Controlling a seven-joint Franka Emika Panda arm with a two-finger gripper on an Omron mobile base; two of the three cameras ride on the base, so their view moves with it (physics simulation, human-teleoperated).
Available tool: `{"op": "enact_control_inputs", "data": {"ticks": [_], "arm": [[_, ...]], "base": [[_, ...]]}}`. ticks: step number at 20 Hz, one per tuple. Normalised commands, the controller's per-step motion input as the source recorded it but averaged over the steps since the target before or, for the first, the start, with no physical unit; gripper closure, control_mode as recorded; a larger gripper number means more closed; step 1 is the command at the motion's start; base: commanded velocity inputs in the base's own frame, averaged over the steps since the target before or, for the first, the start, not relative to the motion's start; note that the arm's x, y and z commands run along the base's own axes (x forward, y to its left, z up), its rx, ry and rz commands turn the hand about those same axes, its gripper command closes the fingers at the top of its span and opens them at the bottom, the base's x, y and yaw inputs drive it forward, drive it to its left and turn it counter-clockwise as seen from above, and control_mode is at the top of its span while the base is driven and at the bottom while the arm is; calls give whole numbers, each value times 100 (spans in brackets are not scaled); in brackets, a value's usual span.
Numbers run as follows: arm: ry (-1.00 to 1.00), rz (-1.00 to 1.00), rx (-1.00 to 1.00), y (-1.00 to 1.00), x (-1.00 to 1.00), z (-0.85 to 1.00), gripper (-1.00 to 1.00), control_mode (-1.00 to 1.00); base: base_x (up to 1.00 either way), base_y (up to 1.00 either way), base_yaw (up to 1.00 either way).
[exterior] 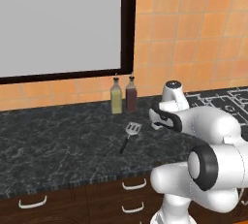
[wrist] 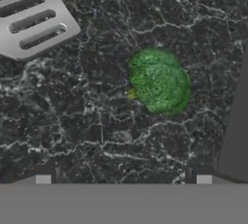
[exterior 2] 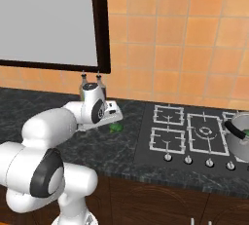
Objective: Put the broccoli and broccoli in the pot. Retrieve the spatula and lightly stir the vegetables in the pot.
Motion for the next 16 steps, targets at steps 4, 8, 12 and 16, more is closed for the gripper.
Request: {"op": "enact_control_inputs", "data": {"ticks": [4, 8, 12, 16], "arm": [[0, 0, 0, 0, 28, -3, -100, -100], [0, 0, -3, 0, 34, -8, -100, -100], [0, 0, -4, 0, 29, -20, -100, -100], [0, 0, -3, 0, 25, -20, -100, -100]], "base": [[0, 0, 0], [0, 0, 0], [0, 0, 0], [0, 0, 0]]}}
